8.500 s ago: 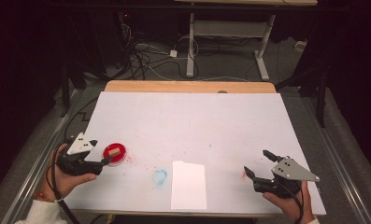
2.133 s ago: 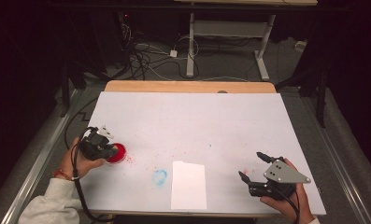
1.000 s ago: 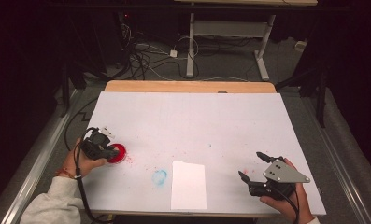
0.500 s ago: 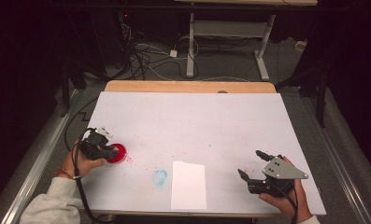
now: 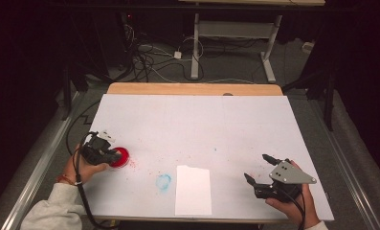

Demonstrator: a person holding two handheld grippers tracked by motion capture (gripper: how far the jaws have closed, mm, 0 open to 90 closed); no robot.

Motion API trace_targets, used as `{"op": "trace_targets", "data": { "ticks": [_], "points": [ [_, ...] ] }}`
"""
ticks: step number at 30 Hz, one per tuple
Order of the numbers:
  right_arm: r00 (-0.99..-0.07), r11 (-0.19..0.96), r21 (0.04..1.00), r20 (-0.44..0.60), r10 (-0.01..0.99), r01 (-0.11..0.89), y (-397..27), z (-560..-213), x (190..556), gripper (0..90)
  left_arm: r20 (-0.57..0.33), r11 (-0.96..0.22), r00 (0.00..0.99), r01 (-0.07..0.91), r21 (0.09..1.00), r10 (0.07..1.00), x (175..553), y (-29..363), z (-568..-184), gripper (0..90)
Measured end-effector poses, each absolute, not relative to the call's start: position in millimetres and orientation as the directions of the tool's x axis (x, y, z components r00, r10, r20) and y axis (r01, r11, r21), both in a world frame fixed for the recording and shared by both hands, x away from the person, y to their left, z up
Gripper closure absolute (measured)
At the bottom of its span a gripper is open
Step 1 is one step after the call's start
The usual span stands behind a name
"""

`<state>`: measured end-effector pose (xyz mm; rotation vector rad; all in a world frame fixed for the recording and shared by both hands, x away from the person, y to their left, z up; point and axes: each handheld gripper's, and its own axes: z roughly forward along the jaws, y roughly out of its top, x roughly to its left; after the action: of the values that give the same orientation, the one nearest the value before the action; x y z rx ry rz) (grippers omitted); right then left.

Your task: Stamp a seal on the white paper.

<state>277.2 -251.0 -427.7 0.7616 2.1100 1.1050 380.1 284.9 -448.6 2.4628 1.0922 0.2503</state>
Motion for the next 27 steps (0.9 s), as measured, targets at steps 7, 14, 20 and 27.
{"op": "trace_targets", "data": {
  "ticks": [7, 14, 20, 27],
  "points": [
    [-0.633, 0.473, 0.860, -0.259, 0.729, 0.193, -251, -426, 276, 18.6, 0.001, -0.590, 0.670, 0.653, 0.475, 0.742, 376, 284, -442, 73.9],
    [-0.633, 0.480, 0.856, -0.265, 0.727, 0.193, -252, -427, 275, 18.6, 0.029, -0.576, 0.669, 0.616, 0.538, 0.743, 367, 283, -424, 73.9],
    [-0.635, 0.481, 0.858, -0.271, 0.723, 0.182, -250, -425, 273, 18.6, 0.052, -0.581, 0.682, 0.579, 0.573, 0.730, 357, 278, -412, 73.9],
    [-0.637, 0.479, 0.861, -0.275, 0.720, 0.170, -250, -424, 270, 18.5, 0.062, -0.593, 0.708, 0.536, 0.601, 0.703, 352, 265, -402, 73.9]
  ]
}}
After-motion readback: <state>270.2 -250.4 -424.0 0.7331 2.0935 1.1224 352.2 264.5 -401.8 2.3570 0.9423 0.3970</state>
